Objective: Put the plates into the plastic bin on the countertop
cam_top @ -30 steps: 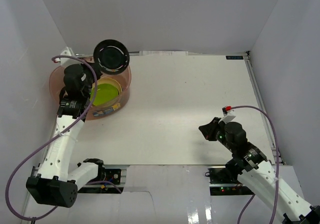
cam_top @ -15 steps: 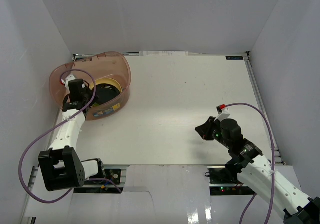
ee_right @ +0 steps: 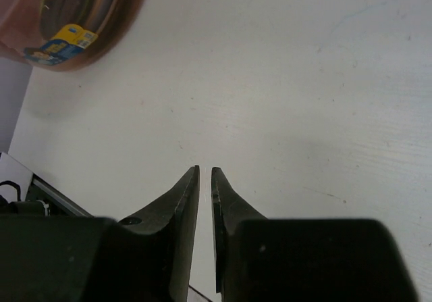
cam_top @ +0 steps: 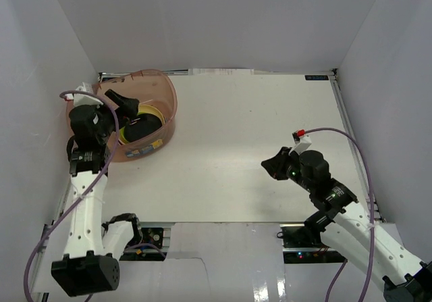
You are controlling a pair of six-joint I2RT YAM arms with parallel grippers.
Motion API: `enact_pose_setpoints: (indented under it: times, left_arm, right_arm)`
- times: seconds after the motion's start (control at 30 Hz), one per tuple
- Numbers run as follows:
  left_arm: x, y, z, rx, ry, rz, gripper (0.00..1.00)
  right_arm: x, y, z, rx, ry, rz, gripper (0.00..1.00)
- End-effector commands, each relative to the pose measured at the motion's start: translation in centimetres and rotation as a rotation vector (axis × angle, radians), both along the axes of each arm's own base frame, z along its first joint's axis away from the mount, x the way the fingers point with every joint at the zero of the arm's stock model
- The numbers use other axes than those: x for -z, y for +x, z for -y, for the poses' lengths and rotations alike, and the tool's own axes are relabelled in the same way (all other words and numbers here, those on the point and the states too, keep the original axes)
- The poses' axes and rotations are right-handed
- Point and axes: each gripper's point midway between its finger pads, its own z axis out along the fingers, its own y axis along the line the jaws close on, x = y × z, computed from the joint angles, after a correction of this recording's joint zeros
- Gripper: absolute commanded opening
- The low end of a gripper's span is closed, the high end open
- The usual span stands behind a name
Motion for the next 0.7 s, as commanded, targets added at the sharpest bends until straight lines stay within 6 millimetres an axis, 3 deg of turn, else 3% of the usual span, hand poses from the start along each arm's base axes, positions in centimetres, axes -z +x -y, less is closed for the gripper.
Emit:
enact_pose_setpoints:
  times: [0.0, 0.03, 0.1, 0.13, 0.17, 0.2, 0.27, 0.3, 0.33, 0.43, 0.47, 0.5, 0.6, 0.67]
  left_arm:
    - [-6.3, -3.6, 6.6, 0.352, -0.095, 0.192, 0.98]
    - [-6.9, -4.6, 8.1, 0.434, -0.114, 0.219, 0.98]
    - [-7.9, -7.9, 11.4, 0.624, -0.134, 0.282, 0.98]
    - [-8.0, -9.0, 12.2, 0.677, -0.13, 0.297, 0.98]
    - [-8.2, -10.2, 12.9, 0.73, -0.114, 0.317, 0.98]
    - [-8.2, -12.0, 13.7, 0.788, -0.068, 0.357, 0.98]
    - [-7.3, -13.8, 14.3, 0.84, -0.026, 0.36, 0.98]
    - [-5.8, -15.3, 15.0, 0.885, -0.008, 0.339, 0.98]
    - [-4.9, -15.6, 15.0, 0.885, 0.0, 0.319, 0.98]
    - [-1.1, -16.2, 15.1, 0.9, -0.009, 0.219, 0.98]
    - [-0.3, -16.3, 15.1, 0.906, -0.02, 0.194, 0.98]
    - [0.7, -16.3, 15.2, 0.906, -0.03, 0.174, 0.98]
    - [0.8, -16.1, 15.1, 0.898, -0.022, 0.178, 0.98]
    - [-0.5, -15.4, 14.9, 0.874, -0.011, 0.206, 0.98]
  right_arm:
    - [-5.5, 1.2, 0.0, -0.001, 0.014, 0.138, 0.2]
    - [-7.5, 1.2, 0.1, -0.009, 0.006, 0.182, 0.24]
    - [-9.8, 1.2, 0.6, -0.005, -0.007, 0.235, 0.47]
    - [-12.4, 1.2, 1.0, 0.008, 0.001, 0.285, 0.56]
    - [-13.2, 0.9, 1.8, 0.017, -0.02, 0.311, 0.64]
    - [-14.2, 1.1, 2.9, 0.071, -0.031, 0.336, 0.8]
    - [-16.6, 0.6, 4.9, 0.152, -0.009, 0.396, 0.99]
    - [-17.1, 0.7, 6.0, 0.212, -0.01, 0.415, 0.9]
    - [-17.9, 0.2, 6.9, 0.239, 0.017, 0.451, 0.9]
    - [-16.9, 0.1, 8.0, 0.313, 0.07, 0.464, 0.9]
    - [-15.2, 0.3, 7.7, 0.305, 0.061, 0.438, 0.9]
    - [-14.8, 0.3, 7.4, 0.296, 0.076, 0.427, 0.9]
    - [-13.6, 0.2, 6.5, 0.255, 0.077, 0.401, 0.9]
    - [-14.1, 0.3, 6.2, 0.235, 0.066, 0.424, 0.9]
